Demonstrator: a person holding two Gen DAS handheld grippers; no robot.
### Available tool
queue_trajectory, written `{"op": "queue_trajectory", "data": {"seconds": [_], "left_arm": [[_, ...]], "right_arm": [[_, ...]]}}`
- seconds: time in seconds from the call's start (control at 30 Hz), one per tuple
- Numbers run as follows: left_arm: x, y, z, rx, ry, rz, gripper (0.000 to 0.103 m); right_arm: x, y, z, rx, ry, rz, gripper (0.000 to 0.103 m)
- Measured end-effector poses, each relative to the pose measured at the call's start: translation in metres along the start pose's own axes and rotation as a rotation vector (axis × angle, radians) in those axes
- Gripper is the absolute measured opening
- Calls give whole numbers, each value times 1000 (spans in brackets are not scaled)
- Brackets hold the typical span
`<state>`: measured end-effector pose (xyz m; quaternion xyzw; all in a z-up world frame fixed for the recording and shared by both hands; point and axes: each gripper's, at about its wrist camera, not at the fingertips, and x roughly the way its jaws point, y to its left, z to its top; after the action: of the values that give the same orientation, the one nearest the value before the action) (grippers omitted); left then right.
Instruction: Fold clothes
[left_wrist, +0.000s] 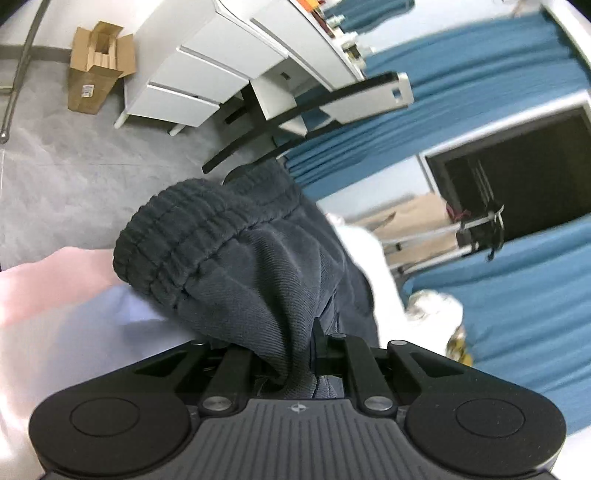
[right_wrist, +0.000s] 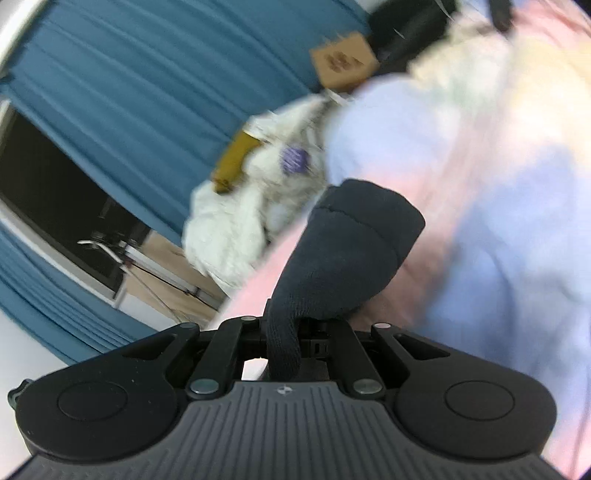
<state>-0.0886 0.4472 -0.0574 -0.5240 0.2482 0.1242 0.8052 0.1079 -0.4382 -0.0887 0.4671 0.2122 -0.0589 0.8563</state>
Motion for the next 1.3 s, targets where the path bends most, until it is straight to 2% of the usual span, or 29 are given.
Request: {"op": "queue_trajectory", "data": {"seconds": [0.07,0.13,0.3,0.43,0.57,0.67,0.77,0.87,1.17,1.3], "left_arm": [[0,6,-6,34,-3,-10,14],[-3,7,-11,58,-5,-20,16],[-21,-1,-28,147,-38,-18,31],[-46,-11,-44,187,-61,-38,54],[-67,-42,-66,323,-81,10,65],[-78,-67,-85,415,-86,38,67],[-86,-89,-104,467,-85,-5,71],[-81,-115,-124,526,-72,-17,71],[-19,-199,-204,781,45,-83,71],[15,-229,-247,885,91,-83,71]], "right_arm": [[5,-16,-5,60,47,-19,8],[7,-25,-8,58,54,-44,9],[12,-50,-20,137,77,-42,10],[15,-64,-23,170,104,-27,11],[14,-69,-23,180,117,-7,14],[15,-72,-21,206,125,13,18],[17,-77,-20,232,129,33,20],[19,-80,-18,246,132,44,21],[21,-81,-15,238,130,57,22],[21,-77,-15,214,118,47,24]]}}
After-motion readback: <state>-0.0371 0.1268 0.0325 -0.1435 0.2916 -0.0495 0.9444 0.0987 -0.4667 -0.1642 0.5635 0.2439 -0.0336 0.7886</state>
